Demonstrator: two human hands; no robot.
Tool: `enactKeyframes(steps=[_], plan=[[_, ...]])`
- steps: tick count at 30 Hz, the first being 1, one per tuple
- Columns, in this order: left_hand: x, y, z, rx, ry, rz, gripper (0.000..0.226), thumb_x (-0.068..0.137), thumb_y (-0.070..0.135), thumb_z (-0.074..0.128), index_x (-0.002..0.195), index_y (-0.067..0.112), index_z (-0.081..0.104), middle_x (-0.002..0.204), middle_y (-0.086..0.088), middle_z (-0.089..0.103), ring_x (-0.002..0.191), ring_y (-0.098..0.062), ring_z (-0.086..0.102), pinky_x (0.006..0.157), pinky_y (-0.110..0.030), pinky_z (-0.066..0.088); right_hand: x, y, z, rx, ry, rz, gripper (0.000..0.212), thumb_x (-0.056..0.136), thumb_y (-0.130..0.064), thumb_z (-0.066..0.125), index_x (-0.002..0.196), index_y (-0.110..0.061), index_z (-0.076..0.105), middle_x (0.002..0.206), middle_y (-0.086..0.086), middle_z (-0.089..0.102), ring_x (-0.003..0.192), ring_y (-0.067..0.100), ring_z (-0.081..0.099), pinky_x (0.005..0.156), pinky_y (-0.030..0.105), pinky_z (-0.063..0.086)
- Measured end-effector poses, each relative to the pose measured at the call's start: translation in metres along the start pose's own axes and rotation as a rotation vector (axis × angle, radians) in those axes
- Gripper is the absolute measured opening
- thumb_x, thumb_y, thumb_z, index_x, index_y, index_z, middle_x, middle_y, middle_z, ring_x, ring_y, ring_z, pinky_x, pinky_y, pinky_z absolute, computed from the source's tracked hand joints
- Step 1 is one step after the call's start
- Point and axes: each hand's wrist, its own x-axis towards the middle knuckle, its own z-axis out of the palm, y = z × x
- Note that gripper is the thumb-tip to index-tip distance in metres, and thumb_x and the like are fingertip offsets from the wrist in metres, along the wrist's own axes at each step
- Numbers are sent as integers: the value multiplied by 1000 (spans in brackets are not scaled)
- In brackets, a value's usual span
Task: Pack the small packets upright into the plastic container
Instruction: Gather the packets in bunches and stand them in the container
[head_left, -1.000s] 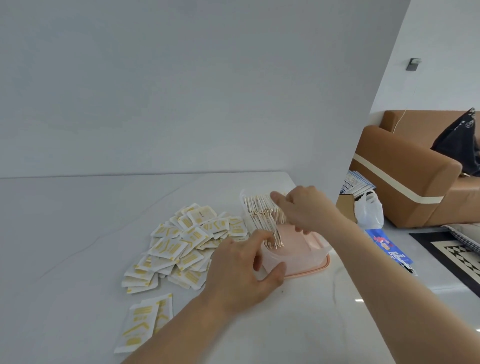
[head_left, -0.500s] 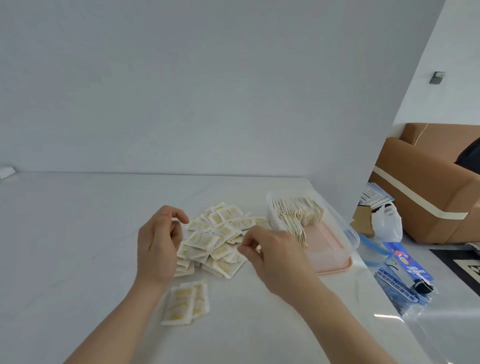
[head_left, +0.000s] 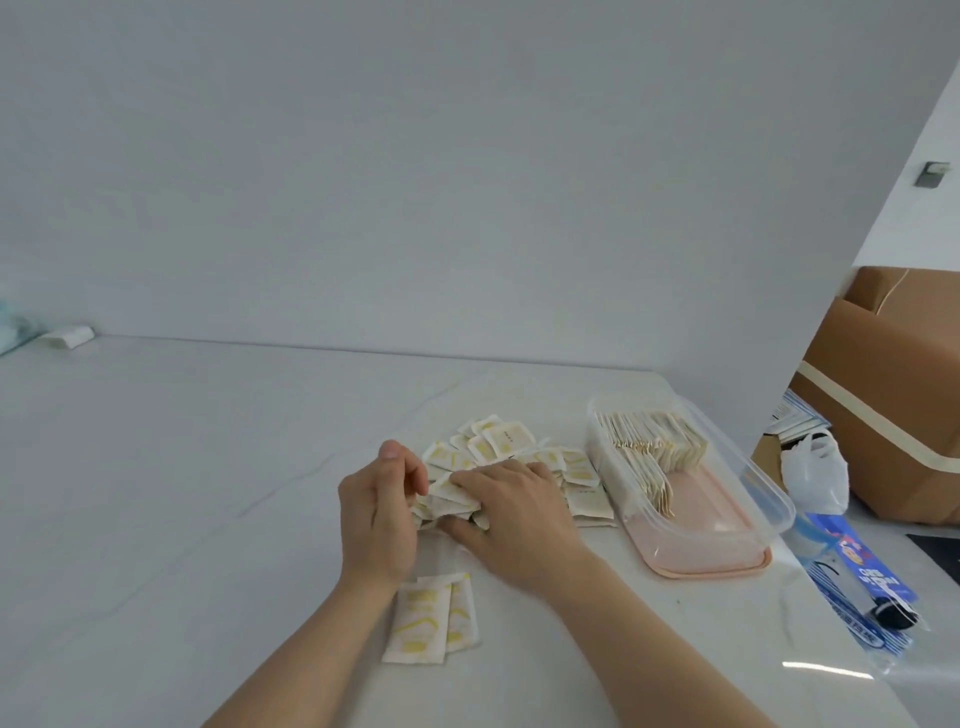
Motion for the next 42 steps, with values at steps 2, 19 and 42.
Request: enactKeyframes(steps=[2, 19, 42], plan=[[1, -2, 4, -10, -4, -1, 59, 100, 45, 29, 58, 10, 50, 52, 7, 47, 50, -5, 38, 52, -19, 29, 0, 8, 2, 39, 86, 9, 34, 95, -55, 45, 86, -28, 62, 76, -9, 65, 80, 21, 60, 71, 37, 39], [-34, 37, 39, -242, -516, -632, 84, 96, 72, 22, 95, 15, 83, 88, -13, 77, 66, -21, 58, 56, -28, 39, -66, 19, -30, 471, 476, 76, 33, 94, -20, 65, 123, -35, 72, 126, -20, 60, 115, 11, 53, 93, 19, 44], [-27, 35, 32, -745, -681, -798, 58, 104, 57, 40, 144, 19, 56, 131, -14, 68, 114, -32, 56, 114, -52, 43, -57, 10, -27, 389, 501, 28, 45, 82, -48, 75, 125, -37, 71, 125, -20, 55, 108, 13, 51, 88, 40, 48]])
